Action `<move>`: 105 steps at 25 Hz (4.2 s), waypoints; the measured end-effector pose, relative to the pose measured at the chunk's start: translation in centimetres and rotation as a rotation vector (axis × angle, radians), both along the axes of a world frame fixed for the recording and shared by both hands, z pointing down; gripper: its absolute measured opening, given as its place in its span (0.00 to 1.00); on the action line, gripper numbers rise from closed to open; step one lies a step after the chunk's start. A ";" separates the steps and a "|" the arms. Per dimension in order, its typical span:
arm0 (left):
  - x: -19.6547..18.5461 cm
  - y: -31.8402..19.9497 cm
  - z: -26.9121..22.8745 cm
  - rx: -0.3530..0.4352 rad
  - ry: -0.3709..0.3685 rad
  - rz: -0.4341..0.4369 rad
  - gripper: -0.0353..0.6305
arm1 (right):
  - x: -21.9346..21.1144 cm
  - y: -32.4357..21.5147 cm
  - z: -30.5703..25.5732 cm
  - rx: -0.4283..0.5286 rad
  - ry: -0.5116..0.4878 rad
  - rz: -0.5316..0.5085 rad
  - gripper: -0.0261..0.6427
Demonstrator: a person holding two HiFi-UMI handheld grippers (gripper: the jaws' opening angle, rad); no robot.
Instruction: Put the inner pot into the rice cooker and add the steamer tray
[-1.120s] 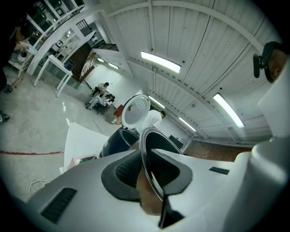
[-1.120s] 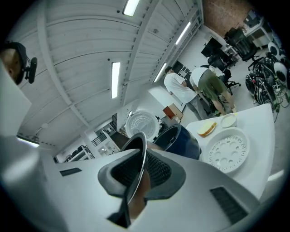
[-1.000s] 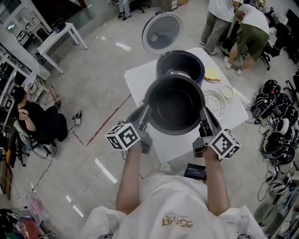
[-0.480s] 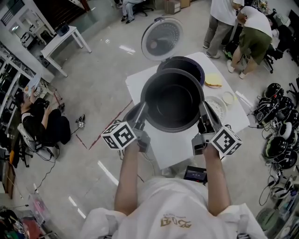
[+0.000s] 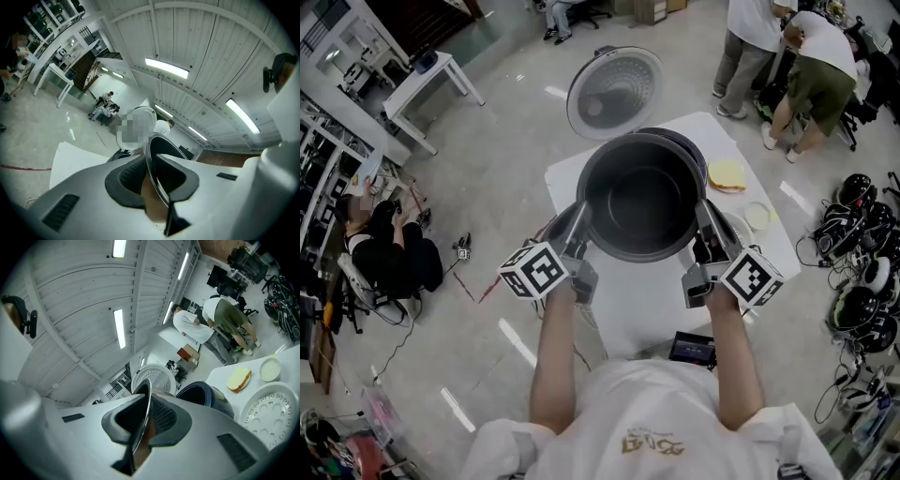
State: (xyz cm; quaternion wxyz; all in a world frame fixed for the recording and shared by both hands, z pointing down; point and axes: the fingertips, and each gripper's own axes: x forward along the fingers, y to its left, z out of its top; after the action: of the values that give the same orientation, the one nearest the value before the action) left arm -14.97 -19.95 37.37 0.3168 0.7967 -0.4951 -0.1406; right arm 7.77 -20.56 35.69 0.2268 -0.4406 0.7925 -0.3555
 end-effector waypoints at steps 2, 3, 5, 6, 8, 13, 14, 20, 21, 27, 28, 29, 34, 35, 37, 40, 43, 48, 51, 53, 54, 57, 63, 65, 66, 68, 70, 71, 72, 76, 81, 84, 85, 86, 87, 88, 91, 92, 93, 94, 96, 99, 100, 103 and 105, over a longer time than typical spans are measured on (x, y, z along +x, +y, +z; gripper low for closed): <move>0.3 -1.2 0.2 0.000 0.002 -0.008 0.17 | 0.4 -1.4 0.1 0.002 -0.005 -0.008 0.11; 0.3 -1.8 0.2 0.001 0.009 -0.013 0.17 | 0.4 -2.1 0.0 0.003 -0.007 -0.012 0.11; 0.2 -3.0 -0.1 0.003 0.027 -0.021 0.17 | 0.4 -3.3 -0.4 0.006 -0.018 -0.023 0.12; 0.2 -3.5 -0.2 0.004 0.034 -0.026 0.18 | 0.4 -3.9 -0.6 0.007 -0.025 -0.028 0.12; 0.4 -4.7 -0.5 0.006 0.042 -0.035 0.18 | 0.6 -5.1 -1.0 0.010 -0.042 -0.041 0.12; 0.8 -6.8 -1.1 0.012 0.043 -0.056 0.18 | 1.0 -7.8 -1.2 0.001 -0.082 -0.070 0.11; 0.9 -7.2 -1.1 0.012 0.042 -0.062 0.17 | 1.1 -8.3 -1.3 0.005 -0.079 -0.075 0.11; 1.5 -9.4 -0.7 -0.006 0.041 -0.087 0.17 | 1.6 -11.2 -1.2 -0.001 -0.088 -0.100 0.11; 1.6 -9.7 -0.5 -0.009 0.040 -0.091 0.17 | 1.7 -11.6 -1.0 -0.003 -0.085 -0.104 0.11; 2.5 -11.4 1.4 -0.045 0.020 -0.114 0.17 | 2.6 -13.8 1.5 -0.054 -0.069 -0.120 0.11; 2.7 -11.7 1.8 -0.051 0.017 -0.119 0.17 | 2.7 -14.2 1.9 -0.055 -0.063 -0.127 0.11; 2.9 -11.9 2.2 -0.058 0.015 -0.123 0.17 | 2.9 -14.5 2.3 -0.057 -0.058 -0.135 0.11; 2.8 -12.7 4.1 -0.101 0.007 -0.142 0.17 | 2.7 -15.8 4.6 -0.109 -0.042 -0.160 0.11; 2.8 -12.8 4.5 -0.108 0.006 -0.145 0.17 | 2.6 -15.9 5.1 -0.118 -0.039 -0.163 0.11; 2.9 -13.0 5.3 -0.120 0.000 -0.153 0.17 | 2.7 -16.3 5.9 -0.131 -0.028 -0.172 0.11; 3.1 -13.3 6.2 -0.139 -0.014 -0.162 0.17 | 2.9 -16.8 6.9 -0.147 -0.005 -0.186 0.11; 2.8 -13.5 7.1 -0.155 -0.037 -0.168 0.18 | 2.4 -17.3 7.8 -0.161 0.022 -0.203 0.12; 2.2 -13.6 8.8 -0.188 -0.063 -0.184 0.18 | 1.6 -17.7 10.0 -0.199 0.057 -0.231 0.12; 2.4 -13.5 9.7 -0.209 -0.104 -0.190 0.18 | 1.6 -17.8 10.8 -0.210 0.090 -0.241 0.12; 2.6 -13.5 10.3 -0.220 -0.152 -0.189 0.19 | 1.7 -17.9 11.0 -0.201 0.114 -0.246 0.12; 2.6 -13.5 10.6 -0.226 -0.175 -0.187 0.20 | 1.6 -18.0 11.0 -0.196 0.125 -0.248 0.12; 2.5 -13.6 11.1 -0.247 -0.220 -0.186 0.21 | 1.2 -18.2 10.9 -0.176 0.170 -0.257 0.13; 2.4 -13.6 12.0 -0.269 -0.251 -0.184 0.21 | 0.9 -18.3 11.5 -0.132 0.374 -0.272 0.15; 2.5 -13.7 12.0 -0.266 -0.253 -0.184 0.21 | 1.0 -18.3 12.1 -0.138 0.411 -0.270 0.15; 2.6 -13.8 12.0 -0.264 -0.259 -0.184 0.21 | 1.0 -18.3 12.3 -0.138 0.422 -0.268 0.16; 2.5 -14.0 12.1 -0.264 -0.291 -0.182 0.22 | 0.9 -18.4 12.5 -0.133 0.450 -0.264 0.16; 2.4 -14.1 12.2 -0.265 -0.357 -0.180 0.23 | 0.7 -18.4 12.8 -0.132 0.492 -0.259 0.17; 2.4 -14.2 12.3 -0.266 -0.402 -0.177 0.24 | 0.7 -18.4 13.1 -0.136 0.507 -0.253 0.17; 2.5 -14.2 12.4 -0.267 -0.452 -0.172 0.25 | 0.8 -18.3 13.4 -0.136 0.520 -0.246 0.17; 2.9 -14.5 13.0 -0.257 -0.605 -0.155 0.28 | 1.1 -18.4 13.9 -0.094 0.626 -0.220 0.15; 2.8 -14.7 13.1 -0.236 -0.665 -0.158 0.34 | 1.3 -18.4 13.8 -0.066 0.679 -0.194 0.18; 2.9 -14.3 13.0 -0.228 -0.696 -0.155 0.40 | 2.1 -17.7 13.2 -0.063 0.679 -0.169 0.18; 2.9 -14.2 12.8 -0.221 -0.691 -0.157 0.43 | 2.4 -17.5 12.9 -0.059 0.678 -0.157 0.18; 2.9 -14.1 12.6 -0.212 -0.685 -0.161 0.44 | 2.7 -17.2 12.5 -0.052 0.679 -0.143 0.18; 2.7 -13.9 12.3 -0.199 -0.682 -0.164 0.44 | 2.8 -16.8 12.2 -0.045 0.681 -0.130 0.18; 2.6 -13.6 12.0 -0.183 -0.682 -0.165 0.43 | 2.9 -16.4 11.8 -0.041 0.680 -0.118 0.17; 2.5 -12.5 11.2 -0.141 -0.680 -0.147 0.38 | 2.8 -14.7 11.5 -0.049 0.668 -0.095 0.16; 2.5 -12.0 11.1 -0.132 -0.667 -0.138 0.36 | 2.8 -13.9 11.6 -0.054 0.666 -0.091 0.16; 2.6 -11.4 11.0 -0.126 -0.644 -0.129 0.35 | 2.8 -13.1 11.7 -0.057 0.665 -0.087 0.15; 2.8 -10.9 10.9 -0.121 -0.612 -0.119 0.34 | 2.8 -12.3 11.7 -0.059 0.663 -0.083 0.14; 3.5 -9.7 11.0 -0.115 -0.530 -0.095 0.32 | 2.7 -10.6 11.8 -0.061 0.655 -0.077 0.08; 4.5 -7.7 11.4 -0.109 -0.472 -0.048 0.31 | 2.4 -8.2 12.1 -0.067 0.639 -0.074 0.06; 4.9 -7.0 11.6 -0.106 -0.469 -0.034 0.30 | 2.2 -7.4 12.2 -0.068 0.635 -0.073 0.06; 6.0 -4.8 11.6 -0.092 -0.435 0.005 0.25 | 1.9 -5.1 12.4 -0.071 0.613 -0.078 0.06; 6.4 -3.3 11.4 -0.079 -0.387 0.024 0.22 | 1.5 -3.5 12.4 -0.076 0.577 -0.087 0.06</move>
State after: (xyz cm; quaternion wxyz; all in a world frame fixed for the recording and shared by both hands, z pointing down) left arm -8.58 -23.27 48.76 0.2483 0.8016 -0.5425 0.0387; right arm 9.23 -24.11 48.11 -0.0400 -0.4973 0.8285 -0.2541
